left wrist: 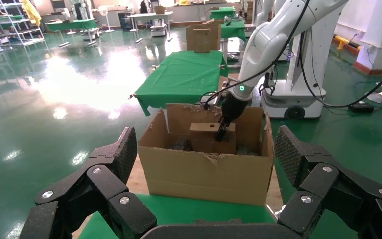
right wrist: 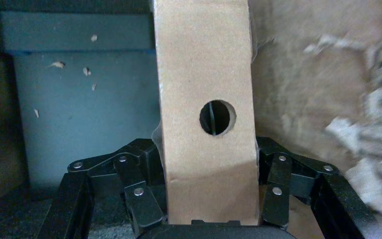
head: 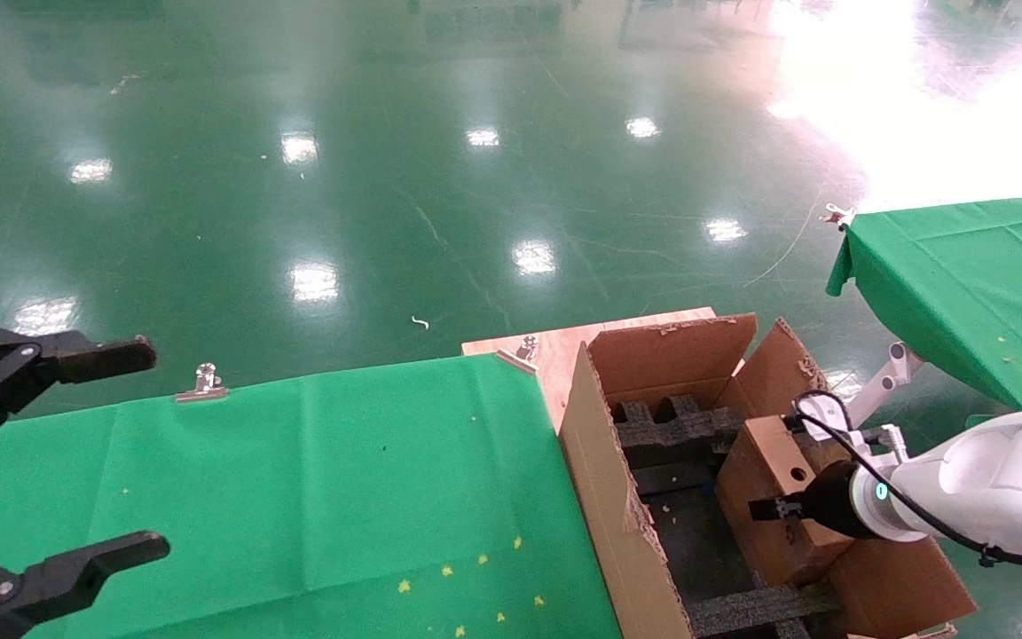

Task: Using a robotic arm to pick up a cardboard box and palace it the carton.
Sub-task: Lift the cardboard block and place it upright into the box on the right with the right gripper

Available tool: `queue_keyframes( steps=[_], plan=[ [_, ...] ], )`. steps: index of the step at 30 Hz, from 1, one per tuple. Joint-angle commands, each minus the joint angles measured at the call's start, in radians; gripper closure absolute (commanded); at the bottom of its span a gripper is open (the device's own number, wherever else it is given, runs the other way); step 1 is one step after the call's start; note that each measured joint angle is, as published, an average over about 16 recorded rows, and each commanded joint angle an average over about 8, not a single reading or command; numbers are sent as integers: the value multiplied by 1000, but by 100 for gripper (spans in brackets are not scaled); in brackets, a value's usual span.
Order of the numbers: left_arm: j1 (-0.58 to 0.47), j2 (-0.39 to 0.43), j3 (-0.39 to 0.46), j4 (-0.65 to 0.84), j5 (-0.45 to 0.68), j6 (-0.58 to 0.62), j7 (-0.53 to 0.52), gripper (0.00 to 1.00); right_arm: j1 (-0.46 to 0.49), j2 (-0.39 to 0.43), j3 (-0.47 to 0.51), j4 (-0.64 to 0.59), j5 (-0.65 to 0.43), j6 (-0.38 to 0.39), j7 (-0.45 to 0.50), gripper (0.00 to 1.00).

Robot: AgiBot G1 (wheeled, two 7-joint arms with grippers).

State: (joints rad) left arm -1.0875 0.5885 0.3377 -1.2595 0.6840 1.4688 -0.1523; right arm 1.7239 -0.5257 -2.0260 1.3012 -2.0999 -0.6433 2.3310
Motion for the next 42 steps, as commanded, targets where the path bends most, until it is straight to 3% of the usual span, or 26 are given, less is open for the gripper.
queue_keyframes(
  steps=[1,8,9,16,17,42],
  plan=[
    [0,0,0,0,0,0,0,0,-12,-5,-2,-8,8,6,5,100],
    [0,0,0,0,0,0,0,0,-42,-33,-12,-72,67,30,-40,100],
    [0,0,0,0,0,0,0,0,-44,-36,-13,-79,74,32,-47,96],
    [0,0,0,0,0,0,0,0,-54,-48,-15,-111,109,47,-84,8],
    [0,0,0,0,0,0,0,0,-55,-49,-15,-114,112,48,-86,0],
    [0,0,0,0,0,0,0,0,-13,-21,-12,-80,91,15,-82,0]
  ],
)
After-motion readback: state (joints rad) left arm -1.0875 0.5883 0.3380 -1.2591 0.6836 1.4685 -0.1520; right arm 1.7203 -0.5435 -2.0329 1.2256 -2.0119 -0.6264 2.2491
